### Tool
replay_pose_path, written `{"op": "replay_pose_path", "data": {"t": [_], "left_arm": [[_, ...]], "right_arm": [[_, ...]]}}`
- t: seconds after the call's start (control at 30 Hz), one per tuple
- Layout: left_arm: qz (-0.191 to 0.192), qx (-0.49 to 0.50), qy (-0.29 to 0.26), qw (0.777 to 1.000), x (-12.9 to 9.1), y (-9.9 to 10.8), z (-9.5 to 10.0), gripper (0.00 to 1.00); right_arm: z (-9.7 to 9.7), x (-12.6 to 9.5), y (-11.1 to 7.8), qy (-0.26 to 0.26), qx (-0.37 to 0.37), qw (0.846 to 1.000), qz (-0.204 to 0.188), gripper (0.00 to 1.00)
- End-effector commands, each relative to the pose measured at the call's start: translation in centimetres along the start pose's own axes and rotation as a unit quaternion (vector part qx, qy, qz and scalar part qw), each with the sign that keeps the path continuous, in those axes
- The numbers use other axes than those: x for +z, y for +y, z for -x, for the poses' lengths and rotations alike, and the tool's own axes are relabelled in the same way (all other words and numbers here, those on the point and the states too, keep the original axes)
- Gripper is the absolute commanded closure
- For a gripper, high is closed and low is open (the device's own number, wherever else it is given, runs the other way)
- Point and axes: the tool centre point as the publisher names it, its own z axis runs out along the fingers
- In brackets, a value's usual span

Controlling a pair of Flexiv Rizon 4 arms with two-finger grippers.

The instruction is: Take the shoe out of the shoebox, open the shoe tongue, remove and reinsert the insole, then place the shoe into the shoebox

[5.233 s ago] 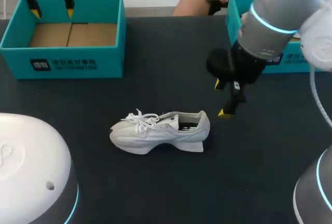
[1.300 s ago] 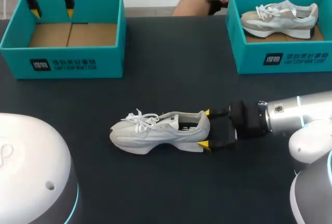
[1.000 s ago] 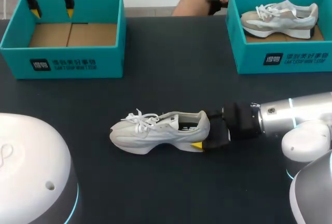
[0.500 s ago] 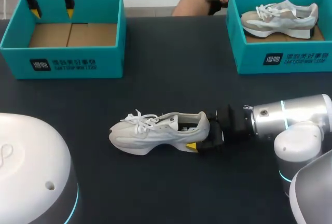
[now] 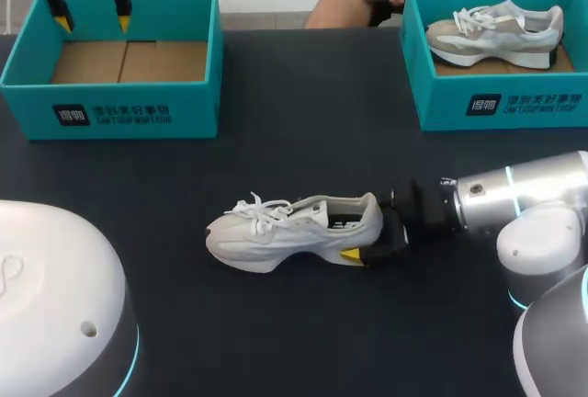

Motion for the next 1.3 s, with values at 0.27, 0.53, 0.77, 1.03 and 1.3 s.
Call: {"op": "replay_pose_path", "data": {"t": [0.27, 0.53, 0.77, 1.03, 1.3], "left_arm": [[0.001, 0.0, 0.0, 1.0, 0.0, 0.0, 0.0, 0.0], [0.001, 0.0, 0.0, 1.0, 0.0, 0.0, 0.0, 0.0], [-0.014, -0.024, -0.022, 0.999, 0.2, 6.0, -3.0, 0.0], [-0.008, -0.051, -0.021, 0.998, -0.1, 11.5, -7.2, 0.0], [0.003, -0.054, -0.018, 0.998, -0.1, 17.1, -12.5, 0.0]], "right_arm": [[-0.1, 0.1, 0.0, -0.005, 0.0, 1.0, -0.004, 1.0], [-0.1, 0.1, 0.0, -0.005, 0.0, 1.0, -0.004, 1.0], [-0.1, 0.1, 0.0, -0.005, 0.0, 1.0, -0.004, 1.0], [-0.1, 0.1, 0.0, -0.005, 0.0, 1.0, -0.004, 1.0], [-0.1, 0.1, 0.0, -0.005, 0.0, 1.0, -0.004, 1.0]]}}
